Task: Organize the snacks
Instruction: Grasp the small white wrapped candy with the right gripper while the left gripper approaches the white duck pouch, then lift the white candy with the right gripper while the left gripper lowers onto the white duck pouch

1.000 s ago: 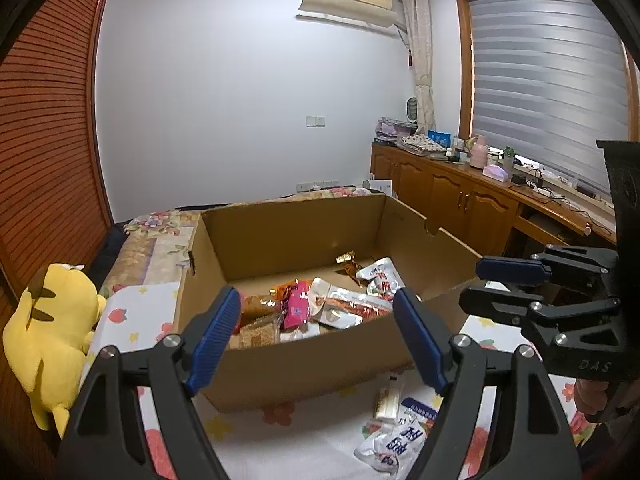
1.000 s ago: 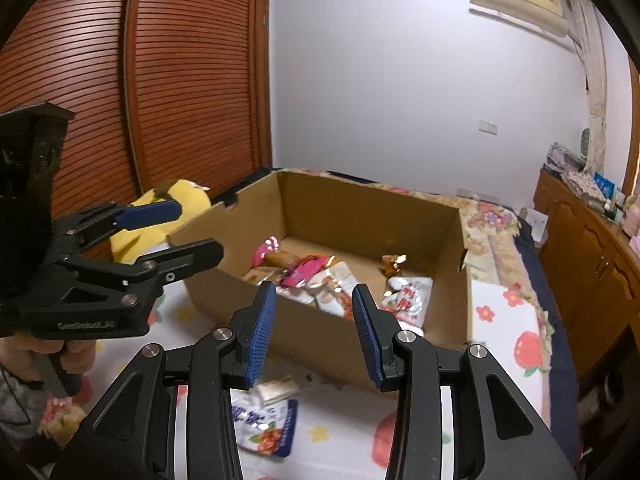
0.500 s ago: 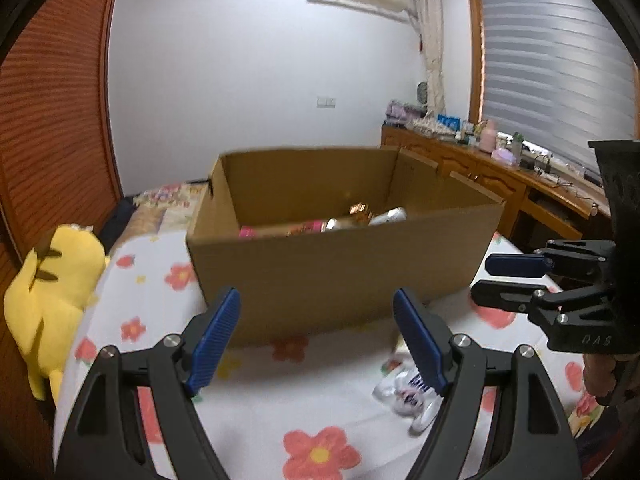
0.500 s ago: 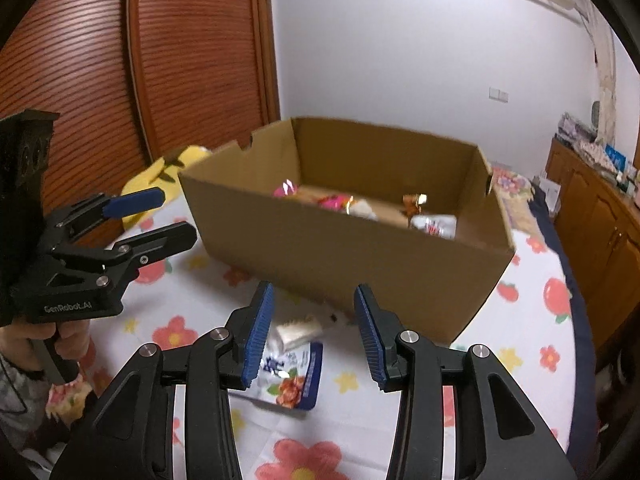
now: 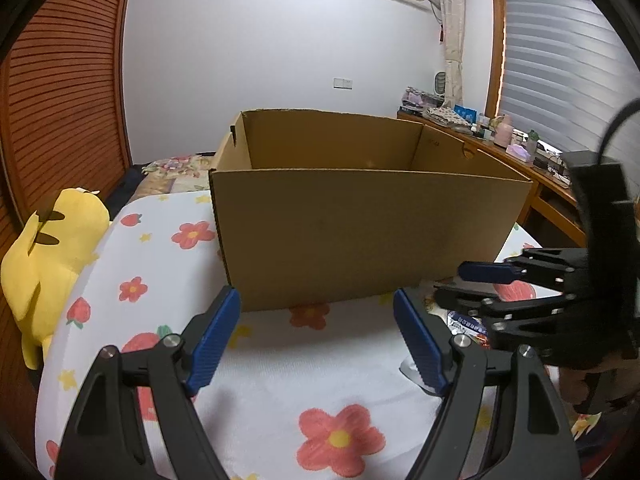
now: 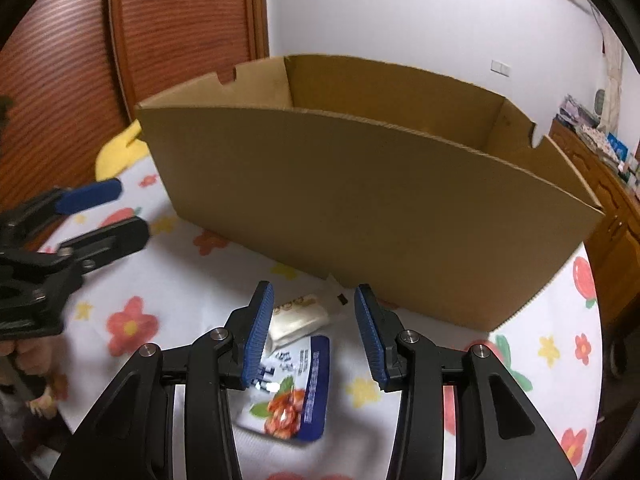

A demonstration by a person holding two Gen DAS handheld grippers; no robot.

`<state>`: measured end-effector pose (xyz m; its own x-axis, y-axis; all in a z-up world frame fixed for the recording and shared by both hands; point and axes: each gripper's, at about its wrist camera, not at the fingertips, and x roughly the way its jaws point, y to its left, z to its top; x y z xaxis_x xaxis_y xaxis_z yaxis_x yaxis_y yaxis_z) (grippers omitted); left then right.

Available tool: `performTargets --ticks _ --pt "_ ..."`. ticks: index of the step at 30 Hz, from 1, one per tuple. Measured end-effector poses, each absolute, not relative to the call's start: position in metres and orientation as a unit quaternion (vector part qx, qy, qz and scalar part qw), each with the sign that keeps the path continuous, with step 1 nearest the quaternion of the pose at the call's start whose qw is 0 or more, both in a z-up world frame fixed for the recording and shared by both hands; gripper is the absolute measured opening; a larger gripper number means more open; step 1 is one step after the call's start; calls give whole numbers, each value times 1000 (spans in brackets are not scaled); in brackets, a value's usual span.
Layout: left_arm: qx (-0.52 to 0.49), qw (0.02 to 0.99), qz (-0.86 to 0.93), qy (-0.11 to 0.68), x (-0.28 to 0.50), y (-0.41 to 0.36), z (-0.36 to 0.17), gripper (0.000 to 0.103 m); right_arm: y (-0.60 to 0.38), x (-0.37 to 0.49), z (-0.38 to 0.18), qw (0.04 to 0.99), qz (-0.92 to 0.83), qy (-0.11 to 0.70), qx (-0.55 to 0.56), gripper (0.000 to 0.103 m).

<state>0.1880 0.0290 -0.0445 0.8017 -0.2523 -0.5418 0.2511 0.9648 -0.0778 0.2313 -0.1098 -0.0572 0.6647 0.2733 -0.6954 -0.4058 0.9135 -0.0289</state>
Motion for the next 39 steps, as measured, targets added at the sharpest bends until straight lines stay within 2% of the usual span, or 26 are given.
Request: performTargets --ticks 6,10,16,21,30,39 --pt "9 950 -130 285 186 26 -48 79 -98 243 -72 902 158 385 -115 43" --pt "14 949 -129 285 186 25 -51 79 -99 246 -79 897 150 399 -119 50" --pt "14 949 -130 288 187 24 -53 79 -117 252 -86 885 161 430 -79 50" --pt "18 947 -136 290 186 20 -53 79 -129 250 -83 885 162 431 -69 20" --pt "50 929 -194 310 180 -6 -53 79 -155 227 -67 894 181 409 -36 20" --pt "138 902 -239 333 159 -38 -66 79 -217 174 -61 906 168 386 -40 20"
